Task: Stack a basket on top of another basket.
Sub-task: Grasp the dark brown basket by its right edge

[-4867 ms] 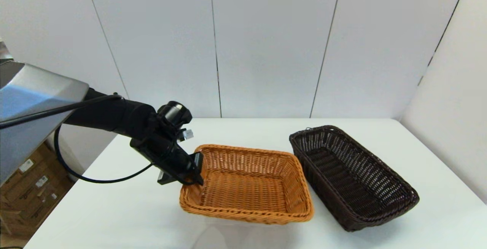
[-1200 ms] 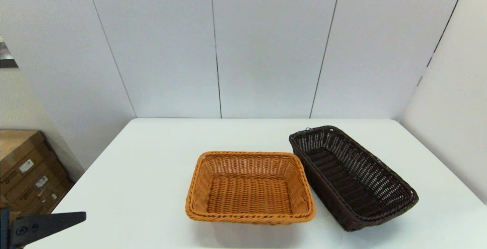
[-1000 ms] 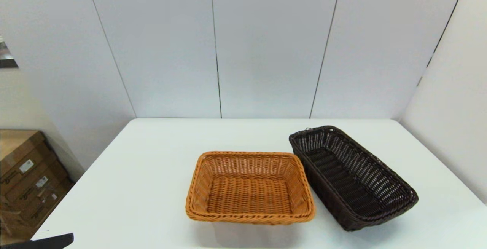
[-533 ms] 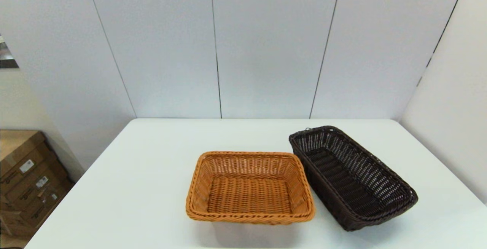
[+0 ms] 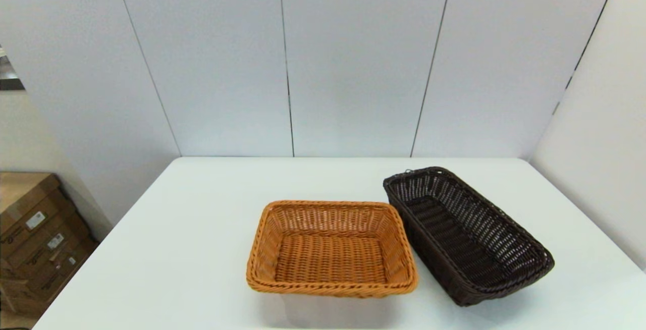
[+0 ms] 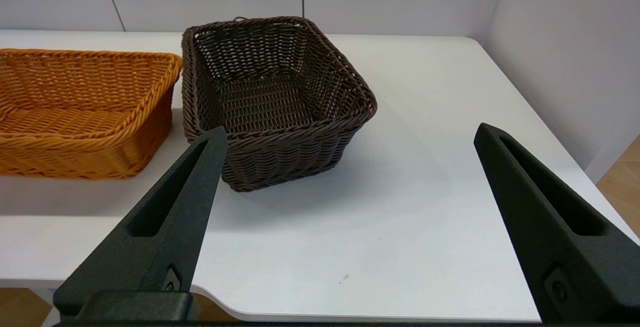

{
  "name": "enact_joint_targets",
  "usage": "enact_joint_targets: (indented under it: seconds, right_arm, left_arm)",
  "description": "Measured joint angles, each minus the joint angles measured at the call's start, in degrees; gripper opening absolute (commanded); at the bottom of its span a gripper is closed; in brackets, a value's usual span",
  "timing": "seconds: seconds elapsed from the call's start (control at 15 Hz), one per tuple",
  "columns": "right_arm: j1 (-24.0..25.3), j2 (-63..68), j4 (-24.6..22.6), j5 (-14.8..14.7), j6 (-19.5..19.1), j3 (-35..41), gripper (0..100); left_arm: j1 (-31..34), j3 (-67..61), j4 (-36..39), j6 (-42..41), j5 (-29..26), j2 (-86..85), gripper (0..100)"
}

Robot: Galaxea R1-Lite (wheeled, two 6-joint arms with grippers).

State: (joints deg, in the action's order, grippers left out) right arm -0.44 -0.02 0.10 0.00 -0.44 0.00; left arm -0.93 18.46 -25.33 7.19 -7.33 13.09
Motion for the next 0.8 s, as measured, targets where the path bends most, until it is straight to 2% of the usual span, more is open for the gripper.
enact_joint_targets:
  seconds: [0.07,0.67,0.8]
  right_arm:
    - [0.0,0.0,0.0,0.0,0.0,0.0,100]
    - [0.0,0.0,0.0,0.0,0.0,0.0,100]
    - [0.0,0.0,0.0,0.0,0.0,0.0,100]
  left_arm:
    - [0.1,-1.0,1.9,-0.3,1.4,-0.9,100]
    - [0.7,-6.0,2.5,-2.7,3.3,-7.8,100]
    - [0.7,-7.0,4.3,-3.6,5.3,-9.0,100]
